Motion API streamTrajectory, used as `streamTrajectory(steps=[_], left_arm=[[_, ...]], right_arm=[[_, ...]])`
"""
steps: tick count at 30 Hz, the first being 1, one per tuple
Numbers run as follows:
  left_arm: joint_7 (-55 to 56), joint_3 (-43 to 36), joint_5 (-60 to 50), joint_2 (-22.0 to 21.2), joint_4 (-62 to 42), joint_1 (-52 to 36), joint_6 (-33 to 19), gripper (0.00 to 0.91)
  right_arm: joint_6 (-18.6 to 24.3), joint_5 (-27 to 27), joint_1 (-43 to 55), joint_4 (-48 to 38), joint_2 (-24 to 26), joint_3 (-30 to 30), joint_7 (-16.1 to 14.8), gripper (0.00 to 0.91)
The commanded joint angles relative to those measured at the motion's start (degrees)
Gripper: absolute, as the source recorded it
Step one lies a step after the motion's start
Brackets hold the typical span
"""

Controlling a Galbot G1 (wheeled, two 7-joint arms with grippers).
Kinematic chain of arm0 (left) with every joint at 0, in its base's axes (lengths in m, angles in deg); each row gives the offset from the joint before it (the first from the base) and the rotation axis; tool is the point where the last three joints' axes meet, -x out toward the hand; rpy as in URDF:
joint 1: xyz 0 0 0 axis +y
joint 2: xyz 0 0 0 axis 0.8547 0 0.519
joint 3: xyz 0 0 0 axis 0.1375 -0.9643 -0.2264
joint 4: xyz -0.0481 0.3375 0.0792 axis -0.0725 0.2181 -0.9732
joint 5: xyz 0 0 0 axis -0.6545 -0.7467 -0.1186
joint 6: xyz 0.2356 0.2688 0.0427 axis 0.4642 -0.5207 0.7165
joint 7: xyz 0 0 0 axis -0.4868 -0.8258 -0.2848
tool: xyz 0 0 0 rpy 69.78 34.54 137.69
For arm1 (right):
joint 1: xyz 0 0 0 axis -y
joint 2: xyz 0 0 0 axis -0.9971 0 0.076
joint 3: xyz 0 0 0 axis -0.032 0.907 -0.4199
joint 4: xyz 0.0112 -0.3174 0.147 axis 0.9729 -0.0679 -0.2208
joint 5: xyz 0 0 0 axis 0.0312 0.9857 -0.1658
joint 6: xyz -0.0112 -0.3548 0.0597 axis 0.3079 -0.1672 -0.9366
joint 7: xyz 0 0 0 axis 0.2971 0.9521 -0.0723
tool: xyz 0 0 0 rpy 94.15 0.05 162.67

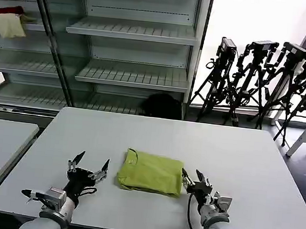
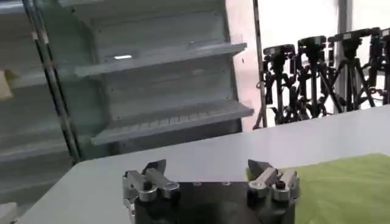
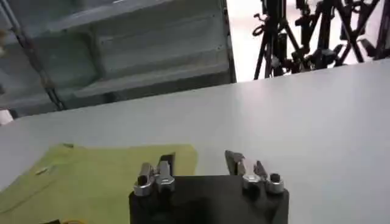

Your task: Fold and organize the clothes.

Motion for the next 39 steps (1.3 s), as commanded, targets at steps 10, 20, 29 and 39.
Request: streamTrajectory(steps=[10,20,29,39], left_arm=[[0.16,1.70,8.90,-0.29,-2.70,-0.36,-7.13,0.907],[0.17,7.82,14.52,1.51,-7.48,-1.55,-10.37,0.907],[0.89,8.97,16.08,2.97,-8.04,-1.08,-10.37,0.907],[2.36,7.76,13.61,3.89,-8.13,-1.11,-10.88,0.907]], right_arm=[[18.05,23.30,0.45,-3.81,8.62,-12.67,-0.54,0.907],[15.58,20.90,-1.63,-3.17,9.03,-13.92,-0.36,0.907],[14.85,16.78,-3.18,-1.20,10.91,-14.74,-1.38,0.907],[14.20,12.40,-4.19,0.26,12.86,-14.99,-5.07,0.907]])
